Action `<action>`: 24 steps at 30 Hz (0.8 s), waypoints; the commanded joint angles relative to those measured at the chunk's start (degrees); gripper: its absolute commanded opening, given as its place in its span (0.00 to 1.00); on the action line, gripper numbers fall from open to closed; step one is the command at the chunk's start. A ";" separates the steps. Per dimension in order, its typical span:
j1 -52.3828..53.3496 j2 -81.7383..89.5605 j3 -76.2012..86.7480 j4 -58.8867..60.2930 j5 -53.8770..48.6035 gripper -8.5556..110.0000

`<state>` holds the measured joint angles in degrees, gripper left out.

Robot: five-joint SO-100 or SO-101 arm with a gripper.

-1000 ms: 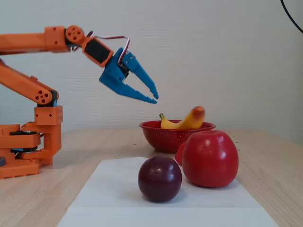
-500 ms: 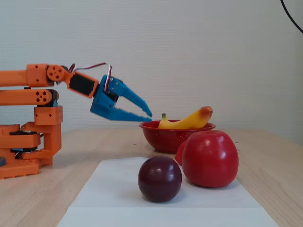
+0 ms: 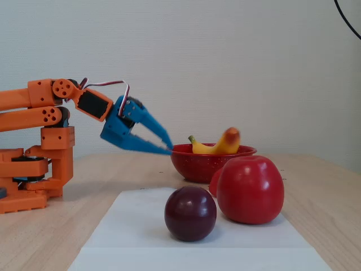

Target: Grasp the banana and put it in the red bowl

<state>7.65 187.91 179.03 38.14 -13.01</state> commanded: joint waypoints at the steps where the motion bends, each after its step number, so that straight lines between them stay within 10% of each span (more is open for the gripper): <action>1: -2.02 0.79 0.88 2.90 -1.41 0.07; 24: -2.55 0.70 0.88 14.68 -4.57 0.08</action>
<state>7.65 187.91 179.03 52.82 -16.26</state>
